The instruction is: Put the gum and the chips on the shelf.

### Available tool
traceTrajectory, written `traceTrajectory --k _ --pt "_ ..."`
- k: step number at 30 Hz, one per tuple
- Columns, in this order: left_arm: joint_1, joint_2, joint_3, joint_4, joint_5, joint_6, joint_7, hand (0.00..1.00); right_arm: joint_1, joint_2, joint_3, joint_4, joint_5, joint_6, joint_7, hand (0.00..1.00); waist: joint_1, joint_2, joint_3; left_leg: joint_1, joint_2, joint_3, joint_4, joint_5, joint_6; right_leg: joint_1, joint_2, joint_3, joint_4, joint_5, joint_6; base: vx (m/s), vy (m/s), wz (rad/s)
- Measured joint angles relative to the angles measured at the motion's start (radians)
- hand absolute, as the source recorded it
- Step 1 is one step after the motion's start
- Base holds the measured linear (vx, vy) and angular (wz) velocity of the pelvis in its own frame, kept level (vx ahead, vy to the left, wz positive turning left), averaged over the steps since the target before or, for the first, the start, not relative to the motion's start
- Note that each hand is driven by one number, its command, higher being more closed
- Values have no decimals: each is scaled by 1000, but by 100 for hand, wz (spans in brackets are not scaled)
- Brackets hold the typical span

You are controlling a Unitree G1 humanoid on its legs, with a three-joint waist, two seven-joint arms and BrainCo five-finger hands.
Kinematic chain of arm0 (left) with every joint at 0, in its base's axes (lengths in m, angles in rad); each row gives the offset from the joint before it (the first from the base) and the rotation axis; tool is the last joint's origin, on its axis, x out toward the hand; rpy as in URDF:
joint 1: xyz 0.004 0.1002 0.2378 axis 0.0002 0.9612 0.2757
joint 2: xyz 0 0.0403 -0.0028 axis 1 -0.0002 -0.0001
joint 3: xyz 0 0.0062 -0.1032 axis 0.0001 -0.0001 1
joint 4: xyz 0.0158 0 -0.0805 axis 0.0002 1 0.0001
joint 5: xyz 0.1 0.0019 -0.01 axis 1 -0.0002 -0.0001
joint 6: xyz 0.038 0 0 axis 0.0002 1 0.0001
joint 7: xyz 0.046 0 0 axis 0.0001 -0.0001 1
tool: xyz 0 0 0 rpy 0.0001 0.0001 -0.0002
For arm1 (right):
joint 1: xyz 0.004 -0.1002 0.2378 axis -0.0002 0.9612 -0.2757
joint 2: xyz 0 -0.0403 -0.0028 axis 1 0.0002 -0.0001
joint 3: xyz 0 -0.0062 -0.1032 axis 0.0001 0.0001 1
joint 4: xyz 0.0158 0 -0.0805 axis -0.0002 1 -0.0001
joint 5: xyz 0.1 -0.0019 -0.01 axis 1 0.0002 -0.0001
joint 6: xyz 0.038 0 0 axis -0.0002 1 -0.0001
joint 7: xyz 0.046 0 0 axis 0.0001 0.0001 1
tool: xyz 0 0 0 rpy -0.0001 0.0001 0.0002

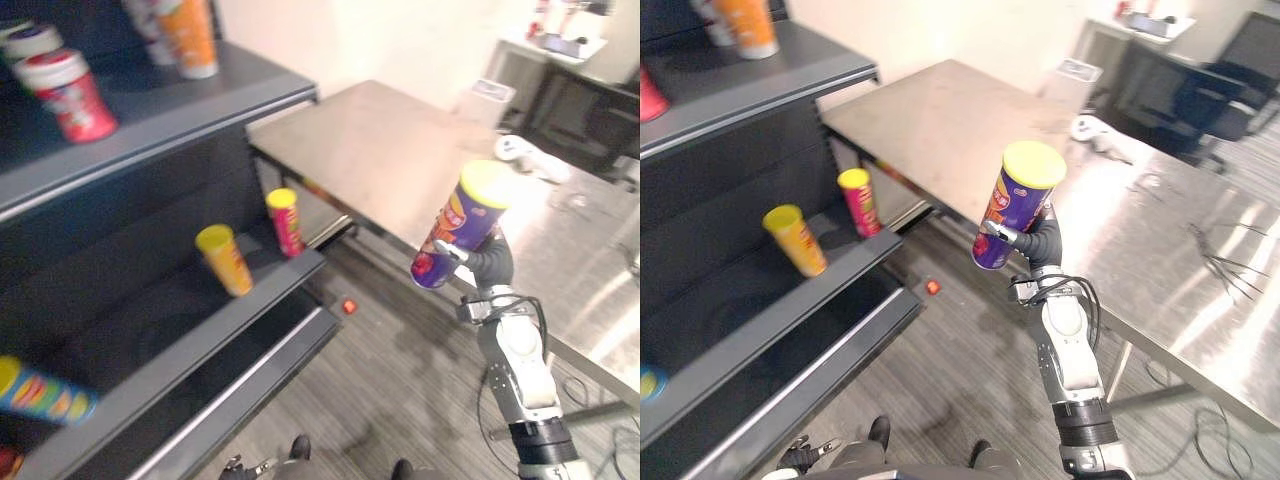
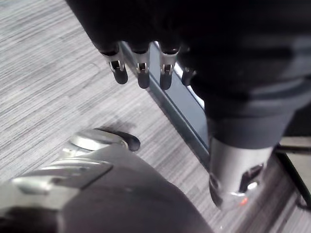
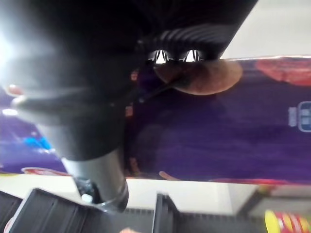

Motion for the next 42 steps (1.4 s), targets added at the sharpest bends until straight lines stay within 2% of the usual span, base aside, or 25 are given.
traceTrajectory --k 1,2,3,4,6,7,8,9,10,11,12,14,18,21,24,29,33,35,37,38,39,40,41,42 --pt "3 -12 2 1 0 1 3 0 1 -2 -1 1 0 0 -1 100 17 25 13 -11 17 5 -33 -6 7 -10 1 -41 30 -20 -15 -257 -165 99" --pt "7 -14 2 2 0 1 4 0 3 -2 -2 4 0 0 -1 100 21 25 13 -9 31 34 -62 -18 22 -9 1 -58 26 -21 -17 -208 -122 113" --pt "-1 -17 17 3 -11 3 11 0 7 -3 -14 9 -1 -1 -4 100 24 13 17 -26 54 176 -85 -75 120 -16 -26 -107 -5 -17 -29 -199 -81 112" --pt "-7 -19 34 3 -12 6 11 0 10 -2 -35 14 -2 -3 -7 100 23 -3 22 -62 51 258 -43 -45 150 -28 -59 -148 -6 -6 -46 -177 -70 120" --pt "0 -17 44 3 -11 7 12 0 21 -1 -67 16 -3 -2 -24 100 18 -5 21 -99 40 334 72 -1 168 -29 -104 -211 -15 8 -56 -109 -92 105" --pt "7 -23 55 2 -11 7 12 0 40 -1 -97 16 -4 -2 -31 100 11 -1 19 -100 52 359 166 -4 162 -19 -119 -263 -31 21 -53 -102 -91 115" --pt "15 -29 63 2 -11 7 11 0 56 -1 -120 17 -4 -2 -34 100 10 12 11 -90 73 360 223 -22 138 -11 -122 -296 -45 31 -52 -106 -44 116" --pt "26 -37 67 2 -11 7 9 0 70 -2 -152 17 -4 -2 -38 100 11 26 2 -66 101 369 262 -46 113 -5 -122 -335 -62 46 -45 -47 51 107" --pt "29 -45 79 2 -11 8 8 0 77 -3 -176 17 -4 -2 -46 100 9 39 -7 -36 134 389 279 -49 102 -5 -125 -375 -73 63 -35 -23 129 97" --pt "30 -48 80 2 -11 7 7 0 80 -3 -188 17 -4 -2 -48 100 7 44 -10 -20 144 402 270 -57 91 -6 -129 -394 -74 70 -27 -17 204 106" --pt "31 -54 80 -8 -11 7 6 0 82 1 -214 18 -4 -2 -54 100 3 60 -19 -25 137 422 244 -52 80 -8 -137 -430 -77 88 -10 -13 187 99" --pt "51 -64 81 -20 -10 6 2 0 84 6 -222 22 -5 1 -55 100 1 48 -23 -25 104 441 182 -42 67 8 -121 -443 -151 120 4 -45 141 86" --pt "80 -70 92 -18 -9 8 -1 0 83 52 -223 21 -6 4 -52 100 2 60 -33 -13 77 435 40 -29 53 25 -112 -513 -206 176 18 -56 158 55" --pt "78 -69 92 -19 -3 7 -2 0 87 78 -264 22 -6 6 -73 100 -4 59 -34 -4 65 433 -86 37 51 23 -108 -573 -206 192 13 -62 99 59" --pt "80 -67 88 -17 2 8 0 0 88 78 -293 23 -15 6 -99 100 -1 59 -33 6 57 433 -135 64 50 23 -114 -595 -193 192 12 -72 59 26" --pt "80 -62 78 -19 8 7 0 0 92 78 -296 33 -45 11 -115 100 8 51 -25 28 39 456 -159 56 58 26 -140 -571 -167 187 7 -92 55 -9" --pt "80 -43 76 -19 3 7 -4 0 91 78 -267 79 -78 18 -113 100 27 20 -7 46 32 486 -159 56 60 23 -151 -542 -159 185 17 -45 44 -13" --pt "80 -35 76 -19 -2 7 -9 0 91 78 -258 98 -82 24 -112 100 34 6 1 47 26 485 -159 56 61 22 -167 -542 -130 169 28 -3 38 14" --pt "80 -28 73 -19 -7 7 -10 0 93 78 -251 113 -82 29 -112 100 37 -7 5 50 5 460 -158 52 66 20 -207 -530 -54 110 55 48 64 51" --pt "85 -22 67 -20 -8 6 -10 0 100 79 -252 113 -82 29 -112 100 37 -18 6 45 -11 437 -136 43 79 2 -223 -453 -4 48 39 50 94 101" --pt "85 -14 53 -27 -7 6 -10 0 113 78 -261 109 -85 29 -109 100 35 -25 13 -5 -14 392 -14 -6 105 -26 -178 -263 7 0 -18 25 71 117" --pt "86 -10 42 -27 -7 5 -10 0 128 77 -261 108 -88 29 -109 100 34 -26 14 -32 -14 369 58 -35 113 -30 -140 -162 6 -18 -48 14 39 148" --pt "102 -4 37 -23 -7 4 -11 0 161 80 -260 105 -104 29 -109 100 25 -27 10 -51 -22 320 140 -82 117 -12 -77 -19 12 -43 -88 138 4 148" --pt "125 4 33 -13 -7 4 -9 0 179 81 -244 105 -120 30 -107 100 18 -29 5 -42 -39 251 146 -103 124 -1 -73 26 44 -77 -113 236 -6 167"
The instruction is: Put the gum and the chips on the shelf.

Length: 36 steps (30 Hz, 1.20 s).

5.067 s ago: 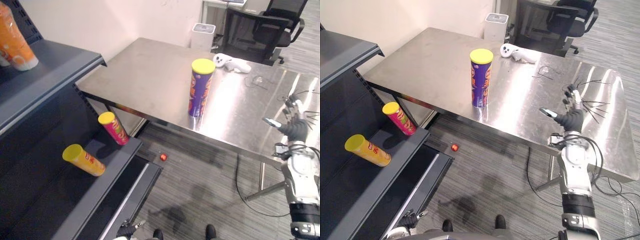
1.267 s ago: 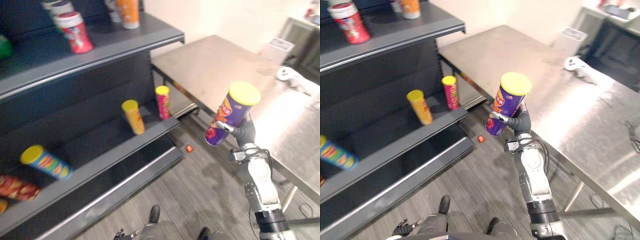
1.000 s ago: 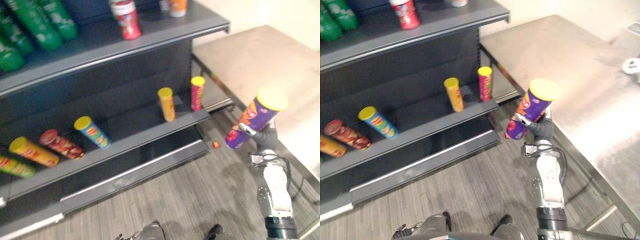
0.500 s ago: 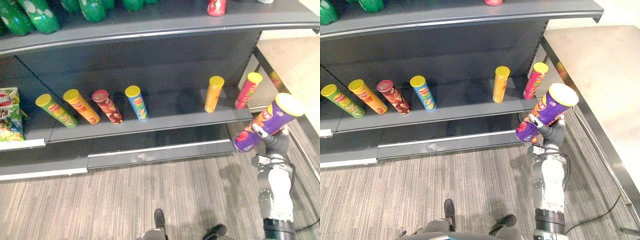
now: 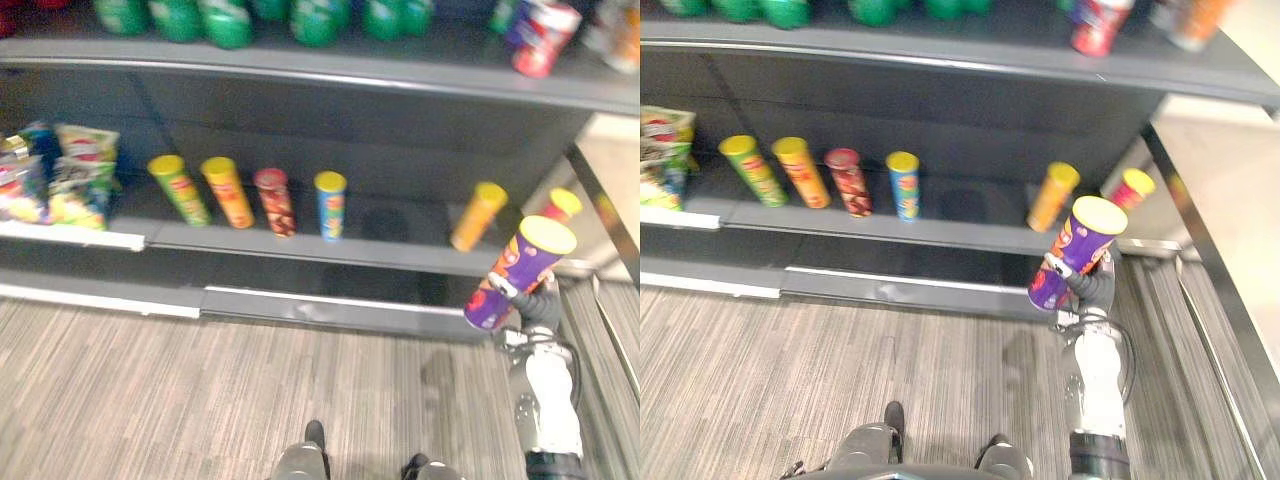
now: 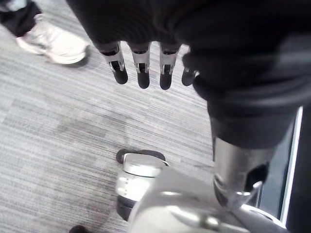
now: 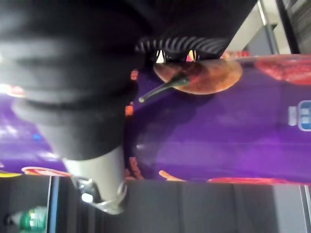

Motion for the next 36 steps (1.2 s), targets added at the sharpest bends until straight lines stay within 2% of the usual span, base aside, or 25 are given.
traceTrajectory --k 2,4,5,6,8,9,10,11,12,15,16,19,21,23,27,31,36 --pt "8 5 -7 1 1 3 1 0 0 0 21 -13 -1 -2 14 100 -11 -5 -2 1 -14 -66 -6 -5 8 -22 3 57 99 22 -8 224 -11 109" --pt "-20 9 -11 14 8 2 1 0 -12 3 52 -11 -1 -2 37 100 -4 28 17 18 18 -152 -34 4 -6 -82 59 151 127 10 24 115 -48 97" --pt "-24 14 -11 17 8 2 1 0 -18 5 72 -12 -1 -2 43 100 -5 25 17 26 15 -172 -51 6 -12 -103 63 180 105 24 48 127 -143 94" --pt "-29 16 -9 18 7 2 1 0 -21 9 87 -14 0 -2 50 100 -5 12 20 45 1 -197 -69 8 -22 -116 60 225 61 46 82 136 -175 84" --pt "-30 17 -2 18 6 2 0 0 -15 19 88 -17 0 -2 62 100 -7 -9 21 66 -29 -228 -78 6 -32 -114 43 261 1 75 115 127 -199 81" --pt "-36 21 7 27 -3 3 0 0 -10 22 85 -15 2 -2 68 100 -14 -28 20 73 -48 -255 -78 -1 -47 -101 22 260 -8 103 180 152 -280 84" --pt "-45 -2 9 45 -4 3 -1 0 -2 16 80 -14 4 -2 73 100 -15 3 13 85 -14 -260 -97 2 -64 -91 42 211 -16 91 160 197 -329 69" --pt "-45 -14 9 50 -5 4 -3 0 -2 15 81 -13 9 -2 77 100 -14 9 15 86 2 -260 -110 8 -76 -90 56 201 -23 87 153 174 -254 32" --pt "-45 -31 24 54 -15 5 -2 0 -2 17 86 -14 12 -2 84 100 -15 40 9 85 29 -261 -137 25 -100 -92 81 183 -31 83 145 174 -237 18" --pt "-54 -35 45 53 -43 6 -3 0 23 17 90 -15 36 -1 84 100 -38 52 5 64 77 -278 -184 61 -125 -97 118 114 -34 66 116 153 -207 45" --pt "-62 -34 46 51 -43 4 -1 0 26 17 82 -16 47 -1 83 100 -41 48 7 47 87 -275 -186 75 -131 -98 126 88 -38 64 112 167 -195 58" --pt "-70 -33 46 43 -43 4 1 0 26 19 87 -26 46 -1 82 100 -42 44 9 31 91 -240 -210 115 -128 -98 122 49 -45 62 108 88 -90 42" --pt "-77 -34 43 43 -42 5 2 0 23 19 111 -45 34 -10 74 100 -47 48 10 28 88 -153 -247 158 -122 -96 114 32 -64 62 108 34 -14 28" --pt "-79 -35 42 42 -40 4 7 0 24 24 143 -44 -2 -10 61 100 -47 55 12 38 91 -116 -279 169 -122 -96 116 30 -74 65 108 -7 15 4" --pt "-99 -40 33 45 -30 4 25 0 -13 48 212 -44 -93 -10 13 100 -43 71 21 19 95 -52 -298 170 -121 -132 126 75 -118 110 110 -77 43 -31" --pt "-145 -45 -2 43 -30 2 47 0 -131 49 227 -44 -166 -10 -68 100 -39 102 45 -21 81 3 -299 177 -109 -189 121 135 -157 168 122 -116 77 -40" --pt "-188 -46 -49 41 -31 1 78 0 -297 48 184 -30 -276 -9 -197 100 -39 136 85 -55 70 35 -299 182 -102 -244 115 177 -162 199 127 -80 49 -24"
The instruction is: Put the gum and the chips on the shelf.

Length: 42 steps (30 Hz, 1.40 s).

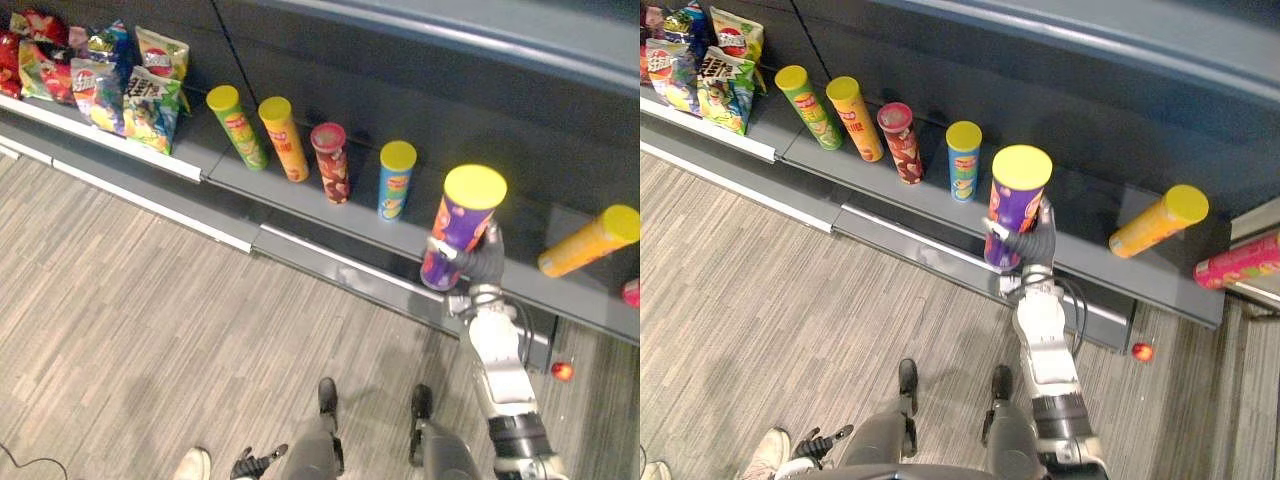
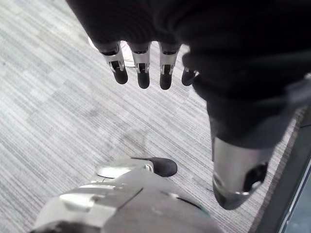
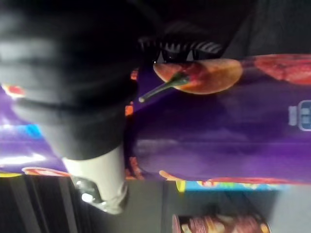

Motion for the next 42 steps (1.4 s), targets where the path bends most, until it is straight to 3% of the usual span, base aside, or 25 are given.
traceTrajectory --k 4,10,16,24,29,42 --pt "-15 -2 -38 -5 -2 -4 7 0 -122 -9 -73 63 -40 5 -87 100 6 24 31 -9 -8 29 0 12 15 -29 -4 33 1 16 4 -5 28 -19" --pt "-40 -15 -99 -40 -4 -23 12 0 -274 -78 -203 121 -42 21 -202 100 3 89 84 -50 -32 40 0 19 23 -76 -28 45 5 33 17 27 42 -2" --pt "-67 -35 -104 -51 -15 -29 11 0 -441 -108 -251 162 -42 36 -261 100 21 134 130 -120 -48 41 1 40 22 -176 -44 67 54 32 18 2 14 0" --pt "-72 -71 -60 -128 -51 -46 3 0 -515 -107 -261 148 -39 41 -280 100 64 137 150 -192 -59 68 -1 39 -1 -306 -63 96 153 13 17 -37 -7 -2" --pt "-96 -113 -39 -161 -83 -58 0 0 -548 -107 -260 107 -36 44 -276 100 65 137 150 -225 -57 171 -4 46 -33 -366 -100 94 219 -11 22 -35 0 18" --pt "-130 -136 -65 -167 -92 -74 -20 0 -626 -146 -251 113 -28 46 -281 100 74 134 150 -300 -81 196 -6 60 -17 -485 -129 110 293 -27 22 7 -4 3"
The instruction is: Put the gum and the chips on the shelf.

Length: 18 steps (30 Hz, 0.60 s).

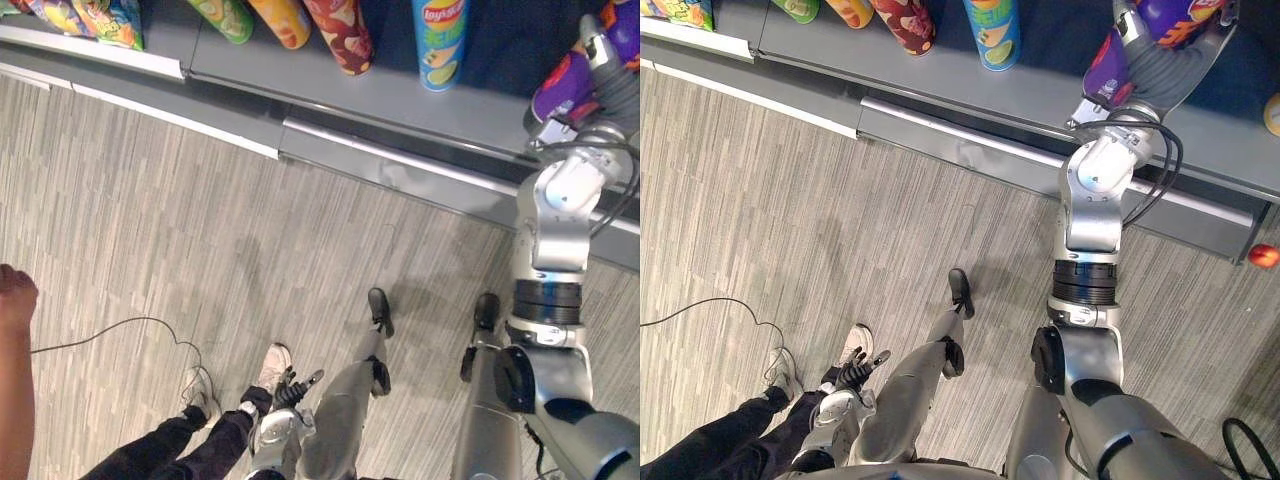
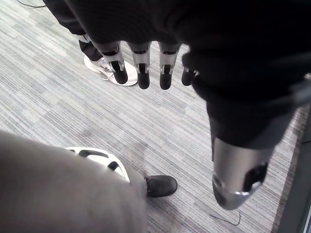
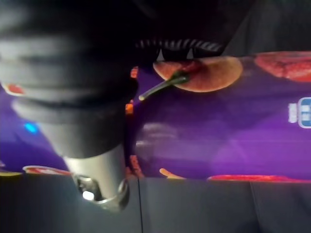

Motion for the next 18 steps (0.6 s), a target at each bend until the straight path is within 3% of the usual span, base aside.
traceTrajectory --k 18 --pt "-9 1 -37 -9 -39 -21 2 0 -69 -81 -7 195 50 1 -4 100 18 -6 -3 -49 -11 24 1 17 19 -41 -25 -15 7 0 0 14 -8 4"
